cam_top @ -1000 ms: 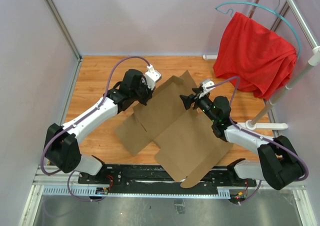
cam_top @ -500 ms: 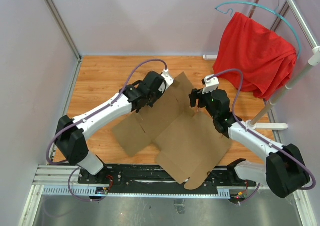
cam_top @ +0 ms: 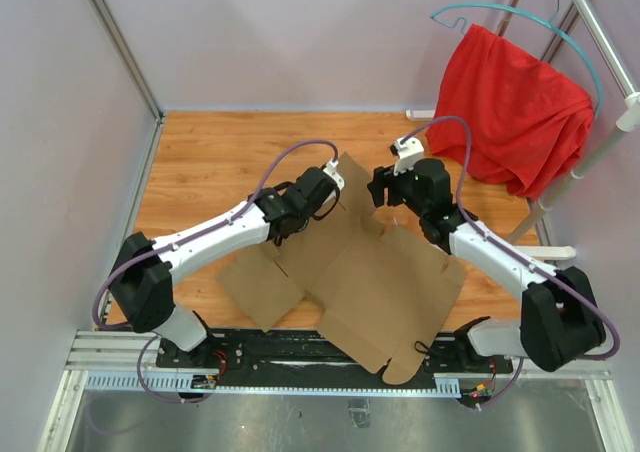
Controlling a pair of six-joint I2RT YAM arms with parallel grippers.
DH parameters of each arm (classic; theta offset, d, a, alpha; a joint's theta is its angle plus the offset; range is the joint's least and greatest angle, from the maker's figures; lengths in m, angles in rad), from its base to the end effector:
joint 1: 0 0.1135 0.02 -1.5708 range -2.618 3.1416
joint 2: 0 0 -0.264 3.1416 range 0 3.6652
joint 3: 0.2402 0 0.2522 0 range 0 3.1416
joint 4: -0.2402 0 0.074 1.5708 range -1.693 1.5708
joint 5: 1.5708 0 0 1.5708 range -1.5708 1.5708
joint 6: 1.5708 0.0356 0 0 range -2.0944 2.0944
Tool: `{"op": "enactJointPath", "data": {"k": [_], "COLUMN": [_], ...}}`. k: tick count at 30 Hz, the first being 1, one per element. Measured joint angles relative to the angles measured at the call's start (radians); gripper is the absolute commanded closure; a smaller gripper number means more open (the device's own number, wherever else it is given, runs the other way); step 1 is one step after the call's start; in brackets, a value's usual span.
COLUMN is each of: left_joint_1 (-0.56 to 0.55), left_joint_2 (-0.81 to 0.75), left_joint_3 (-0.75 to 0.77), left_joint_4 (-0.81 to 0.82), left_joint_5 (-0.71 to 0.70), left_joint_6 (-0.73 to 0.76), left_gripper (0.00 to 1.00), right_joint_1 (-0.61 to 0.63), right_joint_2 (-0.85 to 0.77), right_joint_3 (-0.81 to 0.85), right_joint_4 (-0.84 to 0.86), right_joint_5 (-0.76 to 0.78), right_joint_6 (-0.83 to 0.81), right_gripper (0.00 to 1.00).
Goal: Fold the paper box
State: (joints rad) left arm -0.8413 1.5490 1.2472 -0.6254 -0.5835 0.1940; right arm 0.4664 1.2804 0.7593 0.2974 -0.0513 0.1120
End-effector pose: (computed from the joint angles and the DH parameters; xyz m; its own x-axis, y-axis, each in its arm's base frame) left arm 0.2334 -0.2316 0.2789 -0.4457 0.7399 -0.5039 0.4971 0.6727 0.5481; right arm 0.2614 0.1336 0.2722 -0.2521 -0.0019 -0.9677 -0.4685 0.8752 0.1203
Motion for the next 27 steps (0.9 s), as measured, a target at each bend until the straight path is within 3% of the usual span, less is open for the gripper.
{"op": "enactJointPath", "data": {"k": [7, 19, 27], "left_joint_1": [-0.001, -0.001, -0.005], "left_joint_2": [-0.036, -0.202, -0.251], "left_joint_3": [-0.098, -0.097, -0.101], "left_joint_4": [0.056, 0.153, 0.199], "left_joint_5": [-0.047, -0.046, 0.031], "left_joint_6": [-0.016, 0.024, 0.092], "left_gripper": [1.0, 1.0, 1.0], "right_joint_1": [-0.037, -0.065, -0.11], "right_joint_2": [0.116, 0.161, 0.168], "right_joint_3": [0.104, 0.128, 0.129], "right_joint_4": [-0.085, -0.148, -0.111], "right_joint_5": [-0.087, -0.109, -0.211], "right_joint_6": [0.002, 0.019, 0.043], "right_gripper": [0.36, 0.37, 0.47]}}
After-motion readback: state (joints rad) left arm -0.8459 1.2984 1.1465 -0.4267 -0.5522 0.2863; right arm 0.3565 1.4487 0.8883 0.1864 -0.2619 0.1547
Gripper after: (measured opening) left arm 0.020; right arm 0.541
